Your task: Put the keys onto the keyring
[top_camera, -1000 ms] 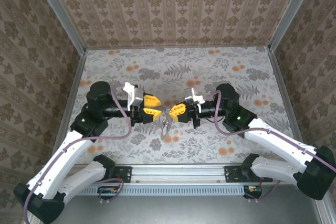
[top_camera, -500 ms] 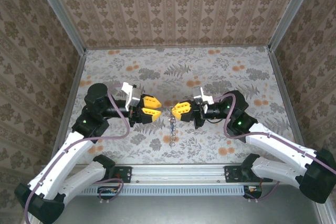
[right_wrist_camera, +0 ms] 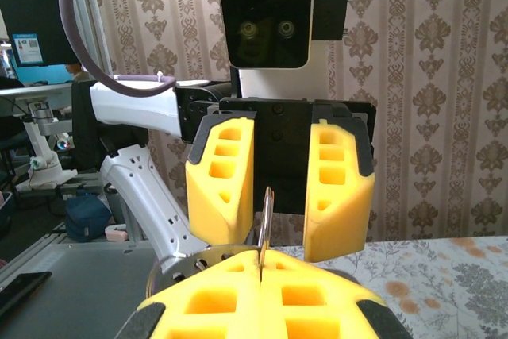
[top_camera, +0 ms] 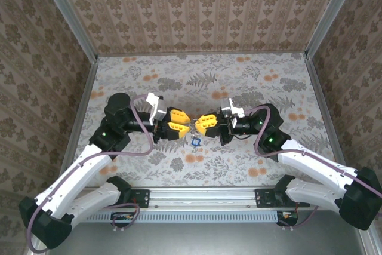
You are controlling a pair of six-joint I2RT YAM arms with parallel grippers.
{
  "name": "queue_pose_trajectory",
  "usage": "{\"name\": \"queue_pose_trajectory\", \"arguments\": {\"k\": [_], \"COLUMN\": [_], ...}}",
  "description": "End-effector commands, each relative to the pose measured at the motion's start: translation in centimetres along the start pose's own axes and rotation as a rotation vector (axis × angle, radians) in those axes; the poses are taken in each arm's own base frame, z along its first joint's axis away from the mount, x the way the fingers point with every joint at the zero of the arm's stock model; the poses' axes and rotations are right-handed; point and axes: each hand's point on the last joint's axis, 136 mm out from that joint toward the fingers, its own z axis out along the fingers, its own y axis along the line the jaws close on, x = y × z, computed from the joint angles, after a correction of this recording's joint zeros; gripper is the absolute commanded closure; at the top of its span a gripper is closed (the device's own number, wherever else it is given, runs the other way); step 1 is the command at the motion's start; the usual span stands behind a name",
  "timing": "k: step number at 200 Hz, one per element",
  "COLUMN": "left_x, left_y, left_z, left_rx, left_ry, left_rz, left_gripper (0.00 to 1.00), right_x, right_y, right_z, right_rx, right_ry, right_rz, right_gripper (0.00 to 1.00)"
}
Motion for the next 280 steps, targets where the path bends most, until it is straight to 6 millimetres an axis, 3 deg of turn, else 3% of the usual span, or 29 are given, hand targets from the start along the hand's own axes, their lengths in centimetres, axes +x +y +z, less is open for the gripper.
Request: {"name": "queue_pose_trajectory", "arguments": {"k": [1, 119, 135, 159, 178, 204, 214, 247, 280], "left_x": [-1.8, -2.3, -2.3, -2.2, -1.7, -0.5, 0.1, 2.1, 3.7], "left_y": [-0.6, -0.8, -0.7, -0.5, -0.4, 0.1, 0.5, 1.3, 1.7], "left_z": [0.1, 0.8, 0.9, 1.0, 0.9, 0.6, 0.5, 0.2, 0.7], "left_rx": [0.020, 0.048, 0.048, 0.039, 0.021, -0.058, -0.091, -0.149, -0.152], "left_ry": [-0.036, -0.039, -0.038, -0.024, 0.018, 0.119, 0.168, 0.318, 0.460], "left_rz": [0.059, 0.071, 0.072, 0.071, 0.071, 0.100, 0.112, 0.133, 0.142], "left_gripper": [0.69, 0.76, 0.83, 1.00, 1.00, 1.00, 1.00, 1.00, 1.00], "right_x": [-0.9, -0.3, -0.2, 0.0, 0.2, 1.3, 1.7, 2.1, 2.1], "right_y": [0.4, -0.1, -0.1, -0.3, -0.7, -1.6, -1.9, -2.3, -2.2], "right_z": [-0.1, 0.1, 0.1, 0.1, 0.0, -0.5, -1.1, -3.0, -3.3], "right_rx": [-0.007, 0.007, 0.011, 0.024, 0.048, 0.130, 0.174, 0.279, 0.288], "right_ry": [-0.038, -0.016, -0.012, -0.004, 0.008, 0.096, 0.136, 0.246, 0.285], "right_rz": [-0.025, -0.020, -0.018, -0.016, -0.016, -0.024, -0.041, -0.106, -0.135], "right_gripper": [1.00, 1.00, 1.00, 1.00, 1.00, 0.68, 0.60, 0.57, 0.57]}}
